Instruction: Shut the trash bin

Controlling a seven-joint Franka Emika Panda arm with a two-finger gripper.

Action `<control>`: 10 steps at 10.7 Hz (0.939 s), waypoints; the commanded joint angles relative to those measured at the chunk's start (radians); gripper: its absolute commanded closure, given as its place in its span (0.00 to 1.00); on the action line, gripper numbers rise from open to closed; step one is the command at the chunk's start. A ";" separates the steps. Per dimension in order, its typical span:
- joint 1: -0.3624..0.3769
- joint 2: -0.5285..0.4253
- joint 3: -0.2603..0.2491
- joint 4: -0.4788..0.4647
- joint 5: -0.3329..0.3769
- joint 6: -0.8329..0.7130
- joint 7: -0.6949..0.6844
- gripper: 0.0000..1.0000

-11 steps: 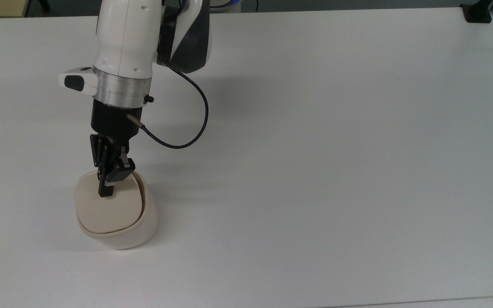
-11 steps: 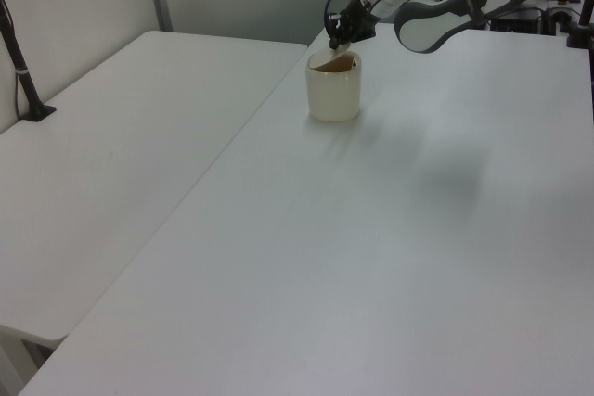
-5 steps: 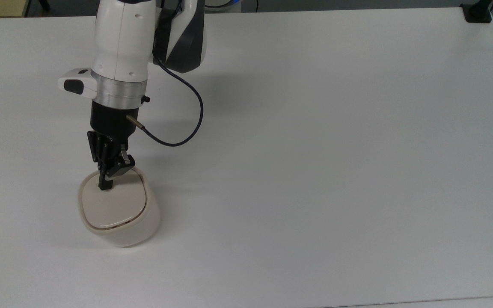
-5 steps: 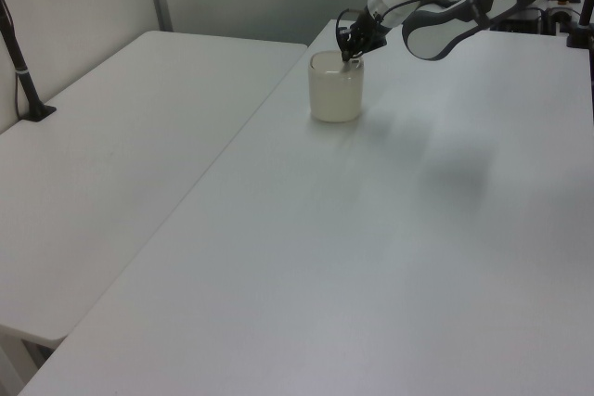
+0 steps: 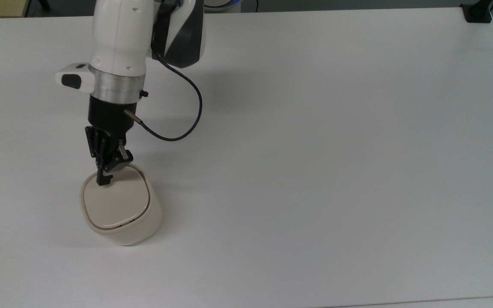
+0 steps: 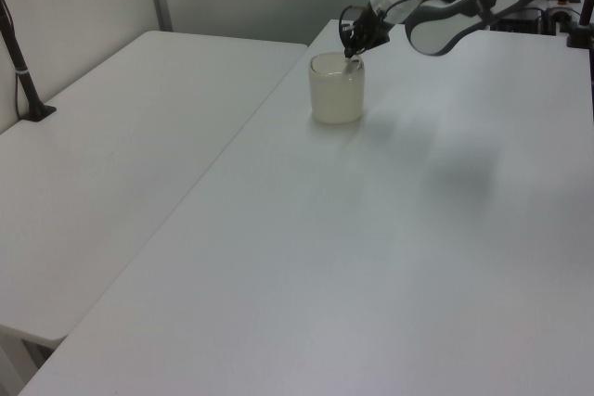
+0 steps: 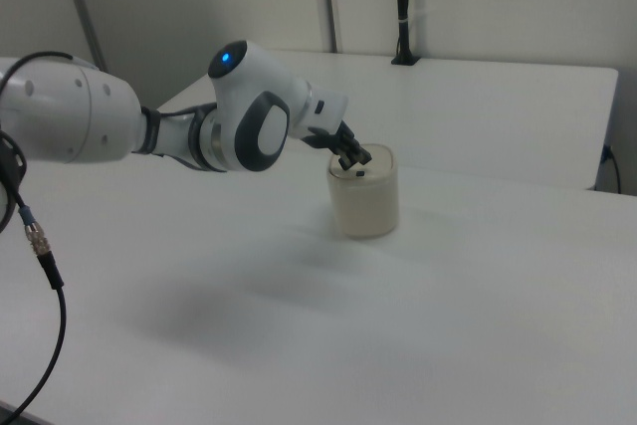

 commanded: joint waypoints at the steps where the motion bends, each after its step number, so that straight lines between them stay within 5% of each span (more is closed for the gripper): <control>1: -0.012 -0.226 0.020 -0.051 0.001 -0.245 -0.022 1.00; 5: -0.078 -0.389 0.155 -0.050 0.081 -0.603 -0.166 1.00; 10: -0.171 -0.538 0.322 -0.048 0.136 -1.005 -0.559 0.93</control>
